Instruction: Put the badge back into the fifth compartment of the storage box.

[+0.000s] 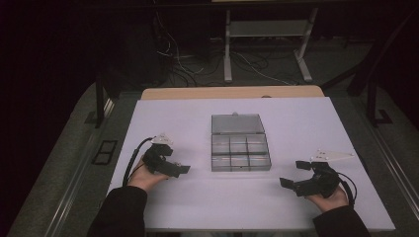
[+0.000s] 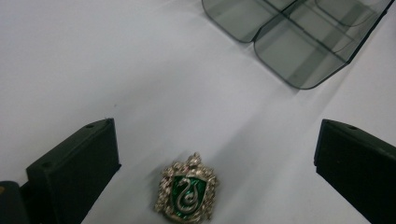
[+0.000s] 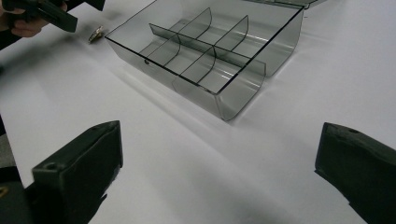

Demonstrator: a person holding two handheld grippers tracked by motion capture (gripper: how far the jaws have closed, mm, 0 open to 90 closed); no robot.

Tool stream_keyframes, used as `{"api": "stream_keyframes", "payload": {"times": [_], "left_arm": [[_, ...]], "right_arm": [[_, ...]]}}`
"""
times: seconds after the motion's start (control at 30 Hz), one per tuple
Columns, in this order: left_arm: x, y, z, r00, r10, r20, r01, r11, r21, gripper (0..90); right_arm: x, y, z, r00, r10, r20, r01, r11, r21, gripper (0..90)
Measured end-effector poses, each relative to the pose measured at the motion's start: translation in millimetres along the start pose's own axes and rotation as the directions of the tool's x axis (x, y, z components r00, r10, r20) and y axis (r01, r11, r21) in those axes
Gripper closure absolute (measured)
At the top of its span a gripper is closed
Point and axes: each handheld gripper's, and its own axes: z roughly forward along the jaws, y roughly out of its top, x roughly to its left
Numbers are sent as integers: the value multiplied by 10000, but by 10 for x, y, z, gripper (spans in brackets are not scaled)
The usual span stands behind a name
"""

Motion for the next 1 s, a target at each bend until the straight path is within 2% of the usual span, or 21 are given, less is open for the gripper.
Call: {"api": "stream_keyframes", "payload": {"times": [0.17, 0.3, 0.47, 0.6, 0.73, 0.83, 1.0], "left_arm": [[30, -60, -11, 9999, 19, -99, -18, 9999, 169, 0], [41, -91, -22, 9999, 154, 8, -155, 9996, 256, 5], [43, -124, -28, 9981, 611, 108, -615, 9970, 476, 73], [34, -150, -16, 9952, 978, -67, -970, 9923, 773, 132], [25, -178, 5, 9940, 1068, -219, -1041, 9897, 986, 150], [28, -184, 9, 9915, 1265, -293, -1227, 9866, 1074, 199], [21, -176, 6, 9887, 1439, -408, -1397, 9858, 930, 293]], "right_arm": [[-22, -11, -1, 10000, 67, 58, -68, 10000, 39, 6], [-43, -19, 2, 9999, 88, 93, -88, 10000, 27, 6], [-44, -16, -1, 9999, 126, 75, -126, 9999, 0, 6], [-46, -16, 1, 9998, 162, 70, -162, 9999, 47, 6], [-44, -16, 5, 9999, 155, 62, -155, 9998, 80, 6], [-44, -17, 12, 9999, 146, 56, -147, 9999, 88, 5], [-48, -16, 13, 9999, 161, 51, -161, 9999, 55, 6]]}}
